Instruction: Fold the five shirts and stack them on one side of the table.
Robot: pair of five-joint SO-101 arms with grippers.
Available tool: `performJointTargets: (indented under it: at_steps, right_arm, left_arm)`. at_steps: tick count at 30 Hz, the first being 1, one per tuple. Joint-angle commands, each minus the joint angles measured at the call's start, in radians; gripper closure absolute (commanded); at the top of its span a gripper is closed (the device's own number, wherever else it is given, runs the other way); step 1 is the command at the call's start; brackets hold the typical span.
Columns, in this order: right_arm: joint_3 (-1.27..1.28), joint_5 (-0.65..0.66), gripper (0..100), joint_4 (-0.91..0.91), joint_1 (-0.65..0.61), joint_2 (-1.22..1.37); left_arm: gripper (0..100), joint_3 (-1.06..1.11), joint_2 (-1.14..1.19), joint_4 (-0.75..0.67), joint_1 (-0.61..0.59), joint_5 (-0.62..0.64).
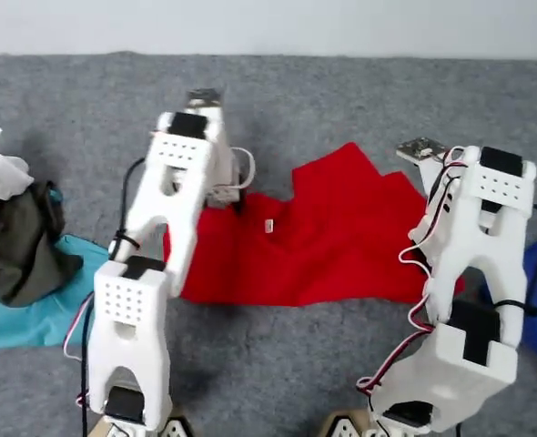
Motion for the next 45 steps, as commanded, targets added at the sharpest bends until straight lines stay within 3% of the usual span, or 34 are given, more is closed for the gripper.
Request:
performJointTargets:
  at_steps: [1,6,22,27,34,41,45]
  right_arm:
    - [-0.020,-0.002,50.0,-0.005,-0.010,-0.012]
    - [-0.018,-0.002,50.0,-0.005,-0.008,-0.007]
    - [-0.018,-0.008,50.1,0.012,-0.008,-0.013]
    - [-0.018,-0.008,50.1,0.015,-0.005,-0.013]
    - [-0.018,-0.009,50.1,0.015,-0.008,-0.013]
    - [-0.018,-0.009,50.1,0.016,-0.008,-0.013]
    - [-0.018,-0.009,50.1,0.016,-0.008,-0.013]
  left_arm:
    - [79,-0.044,-0.068,-0.015,-0.141,0.028]
    - [79,-0.070,-0.020,-0.080,-0.255,-0.011]
    - [82,-0.073,0.227,0.020,-0.127,-0.241]
    - [99,-0.163,0.252,0.020,-0.126,-0.236]
    - [99,-0.291,0.288,0.089,-0.150,-0.235]
    - [99,-0.303,0.287,0.086,-0.250,-0.230]
    - [99,-0.303,0.288,0.086,-0.295,-0.164]
